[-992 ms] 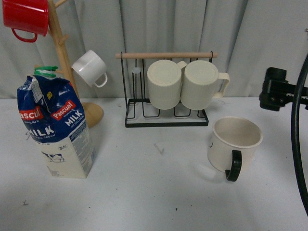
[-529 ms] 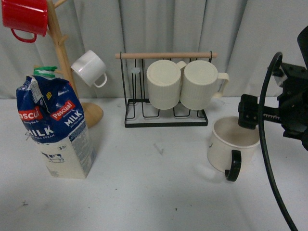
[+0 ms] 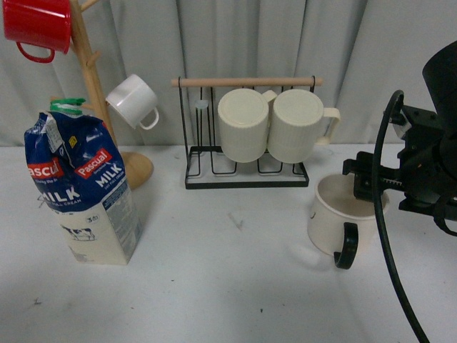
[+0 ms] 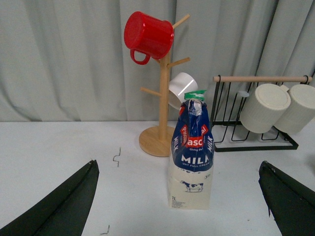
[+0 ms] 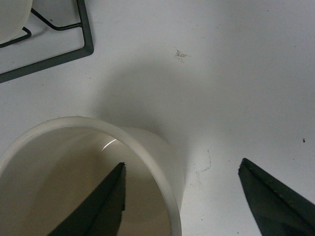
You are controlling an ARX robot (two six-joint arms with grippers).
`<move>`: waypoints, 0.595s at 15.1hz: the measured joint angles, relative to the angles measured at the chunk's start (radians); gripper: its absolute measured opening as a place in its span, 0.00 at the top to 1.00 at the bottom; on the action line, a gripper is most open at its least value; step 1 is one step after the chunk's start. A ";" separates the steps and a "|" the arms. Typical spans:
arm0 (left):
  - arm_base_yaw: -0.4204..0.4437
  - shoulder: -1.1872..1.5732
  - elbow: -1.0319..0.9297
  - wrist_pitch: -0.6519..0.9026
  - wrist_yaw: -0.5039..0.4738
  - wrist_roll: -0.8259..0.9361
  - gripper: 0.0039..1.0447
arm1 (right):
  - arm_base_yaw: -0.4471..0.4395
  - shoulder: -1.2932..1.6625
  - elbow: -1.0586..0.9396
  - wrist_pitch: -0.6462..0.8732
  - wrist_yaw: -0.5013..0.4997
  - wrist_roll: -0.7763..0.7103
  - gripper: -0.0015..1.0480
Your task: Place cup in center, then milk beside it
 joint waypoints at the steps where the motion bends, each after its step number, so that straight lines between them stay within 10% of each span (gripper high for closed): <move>1: 0.000 0.000 0.000 0.000 0.000 0.000 0.06 | 0.000 0.000 0.000 0.000 0.000 0.000 0.47; 6: 0.000 0.000 0.000 0.000 0.000 0.000 0.06 | 0.000 -0.011 -0.011 0.011 -0.009 0.007 0.96; 9: 0.000 0.000 0.000 0.000 0.000 0.000 0.06 | 0.013 -0.098 -0.032 -0.004 -0.039 0.015 0.97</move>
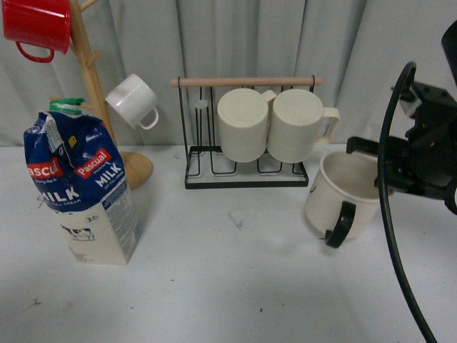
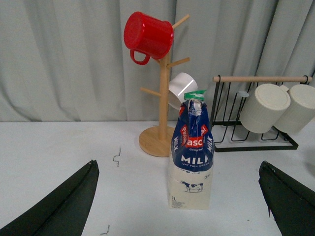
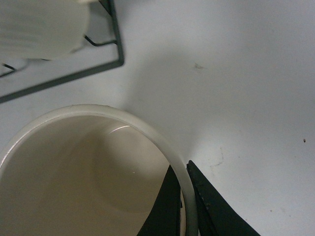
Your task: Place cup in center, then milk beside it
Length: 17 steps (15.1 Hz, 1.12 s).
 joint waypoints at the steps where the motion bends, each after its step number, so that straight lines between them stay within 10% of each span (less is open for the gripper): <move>1: 0.000 0.000 0.000 0.000 0.000 0.000 0.06 | 0.018 -0.035 0.001 -0.005 -0.001 0.004 0.97; 17: 0.000 0.000 0.000 0.000 0.000 0.000 0.06 | 0.237 0.198 0.252 -0.150 -0.025 -0.215 0.97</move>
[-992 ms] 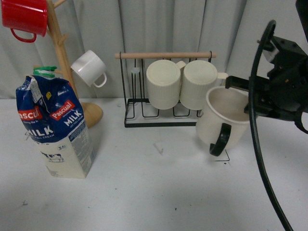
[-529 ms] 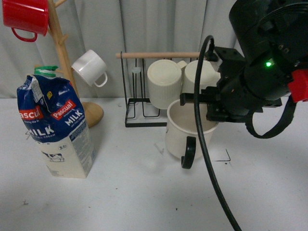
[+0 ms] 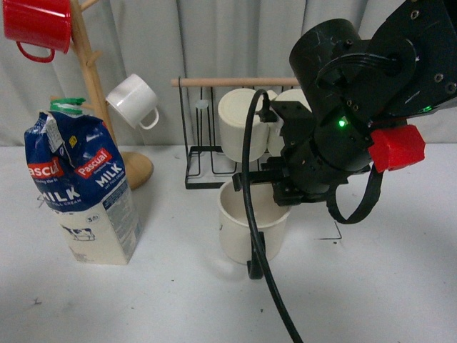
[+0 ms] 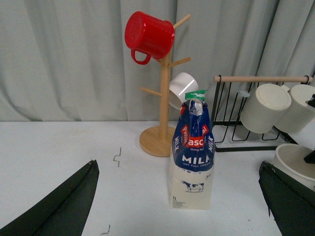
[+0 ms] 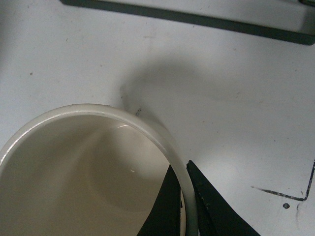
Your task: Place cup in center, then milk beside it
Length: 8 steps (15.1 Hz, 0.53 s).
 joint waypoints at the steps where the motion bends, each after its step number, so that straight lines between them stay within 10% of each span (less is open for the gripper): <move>1: 0.000 0.000 0.000 0.000 0.000 0.000 0.06 | -0.001 0.006 0.007 -0.006 0.008 -0.016 0.97; 8: 0.000 0.000 0.000 0.000 0.000 0.000 0.06 | -0.002 0.003 -0.001 -0.011 0.028 -0.026 0.97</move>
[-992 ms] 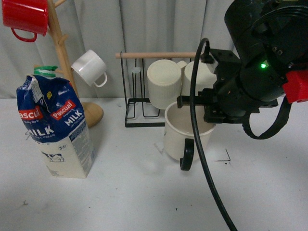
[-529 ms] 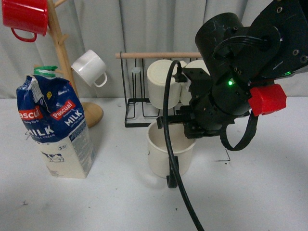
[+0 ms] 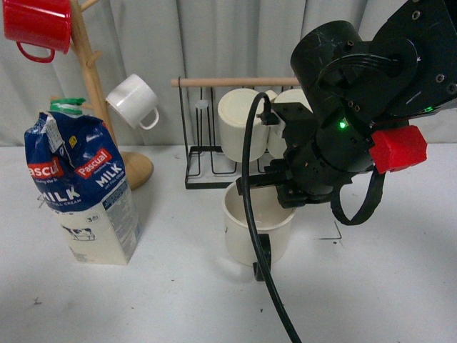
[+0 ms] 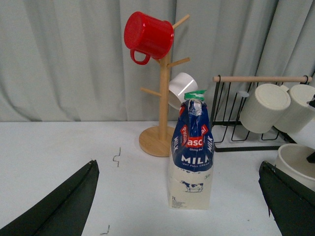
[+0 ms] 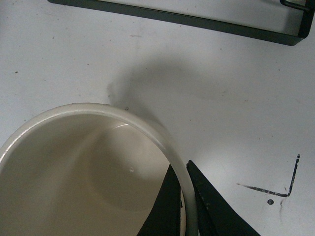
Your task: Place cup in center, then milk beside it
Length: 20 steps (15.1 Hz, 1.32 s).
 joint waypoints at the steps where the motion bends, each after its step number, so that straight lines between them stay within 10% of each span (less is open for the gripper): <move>1: 0.000 0.000 0.000 0.000 0.000 0.000 0.06 | 0.000 -0.005 -0.006 0.000 0.006 -0.001 0.97; 3: 0.000 0.000 0.000 0.000 0.000 0.000 0.06 | -0.006 -0.012 -0.016 -0.004 0.005 -0.010 0.92; 11: 0.000 0.000 0.000 0.000 0.000 0.000 0.06 | -0.005 -0.299 -0.223 0.287 -0.074 -0.003 0.06; 12: 0.000 0.000 0.000 0.000 0.000 0.000 0.06 | -0.005 -0.386 -0.283 0.372 -0.095 0.003 0.07; 15: 0.000 0.000 0.000 -0.001 0.000 0.000 0.06 | -0.022 -0.681 -0.705 0.988 0.333 -0.077 0.38; 20: 0.000 0.000 0.000 0.000 0.000 0.000 0.06 | -0.183 -0.962 -1.099 1.116 0.228 -0.097 0.98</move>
